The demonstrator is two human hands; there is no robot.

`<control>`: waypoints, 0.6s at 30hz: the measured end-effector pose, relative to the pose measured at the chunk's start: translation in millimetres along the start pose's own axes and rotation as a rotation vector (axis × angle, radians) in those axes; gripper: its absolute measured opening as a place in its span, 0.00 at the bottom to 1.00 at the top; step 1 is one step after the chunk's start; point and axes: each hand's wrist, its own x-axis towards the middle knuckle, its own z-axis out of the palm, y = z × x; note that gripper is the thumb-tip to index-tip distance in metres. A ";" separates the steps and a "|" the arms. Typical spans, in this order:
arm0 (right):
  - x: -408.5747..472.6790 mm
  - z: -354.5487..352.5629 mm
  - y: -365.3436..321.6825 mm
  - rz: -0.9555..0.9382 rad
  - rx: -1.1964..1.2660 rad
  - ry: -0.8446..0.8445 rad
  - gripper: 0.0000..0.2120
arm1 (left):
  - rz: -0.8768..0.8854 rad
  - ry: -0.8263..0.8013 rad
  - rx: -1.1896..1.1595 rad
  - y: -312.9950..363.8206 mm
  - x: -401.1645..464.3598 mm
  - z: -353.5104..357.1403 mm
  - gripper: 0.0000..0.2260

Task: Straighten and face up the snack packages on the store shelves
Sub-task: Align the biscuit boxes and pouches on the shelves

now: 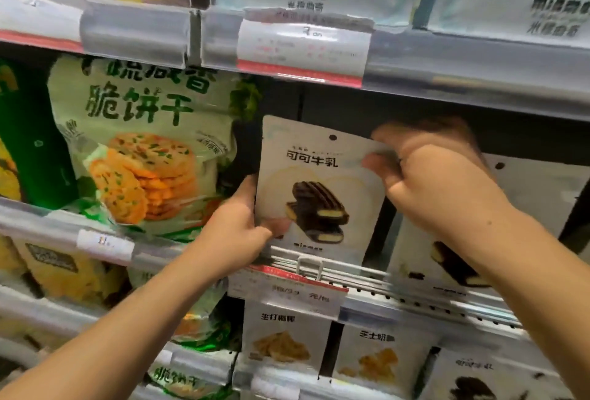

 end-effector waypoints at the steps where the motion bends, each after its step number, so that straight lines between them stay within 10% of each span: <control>1: 2.2 1.1 -2.0 0.053 -0.064 -0.046 0.08 | 0.016 -0.032 0.025 -1.6 -1.7 0.7 0.23; 11: 6.3 7.8 -24.5 0.268 -0.408 -0.078 0.11 | 0.078 -0.146 -0.047 -7.8 -5.2 -1.4 0.23; 18: -25.0 17.8 -31.8 0.282 -0.251 0.036 0.31 | 0.080 -0.202 -0.053 -3.9 -6.2 -6.1 0.23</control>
